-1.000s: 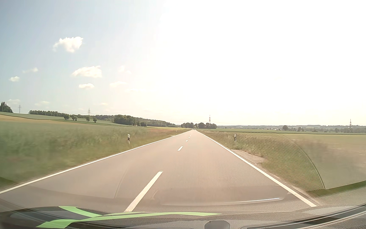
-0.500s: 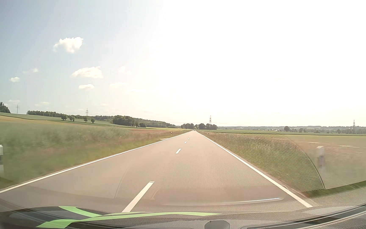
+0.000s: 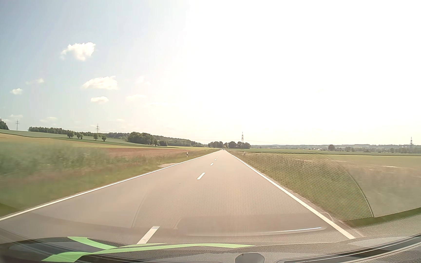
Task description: Follow the waypoints while adhering to traffic rules and regulations
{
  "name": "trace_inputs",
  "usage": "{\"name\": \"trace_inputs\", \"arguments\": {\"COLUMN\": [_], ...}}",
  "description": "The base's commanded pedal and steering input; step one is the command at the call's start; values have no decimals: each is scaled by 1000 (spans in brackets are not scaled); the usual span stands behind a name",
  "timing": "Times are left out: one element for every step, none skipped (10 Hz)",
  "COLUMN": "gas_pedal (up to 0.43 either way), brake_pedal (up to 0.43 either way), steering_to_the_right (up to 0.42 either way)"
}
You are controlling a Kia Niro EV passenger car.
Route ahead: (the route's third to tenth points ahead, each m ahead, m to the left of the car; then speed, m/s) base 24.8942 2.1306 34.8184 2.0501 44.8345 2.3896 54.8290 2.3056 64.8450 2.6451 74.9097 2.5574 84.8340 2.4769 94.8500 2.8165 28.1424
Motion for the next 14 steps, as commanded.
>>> {"name": "trace_inputs", "arguments": {"gas_pedal": [220,209,209,220,220,220,220,209,197,197,197,209,220,220], "brake_pedal": [0,0,0,0,0,0,0,0,0,0,0,0,0,0], "steering_to_the_right": [-2,-3,-3,-2,-3,-2,-3,-2,-3,-3,-3,-3,-2,-3]}}
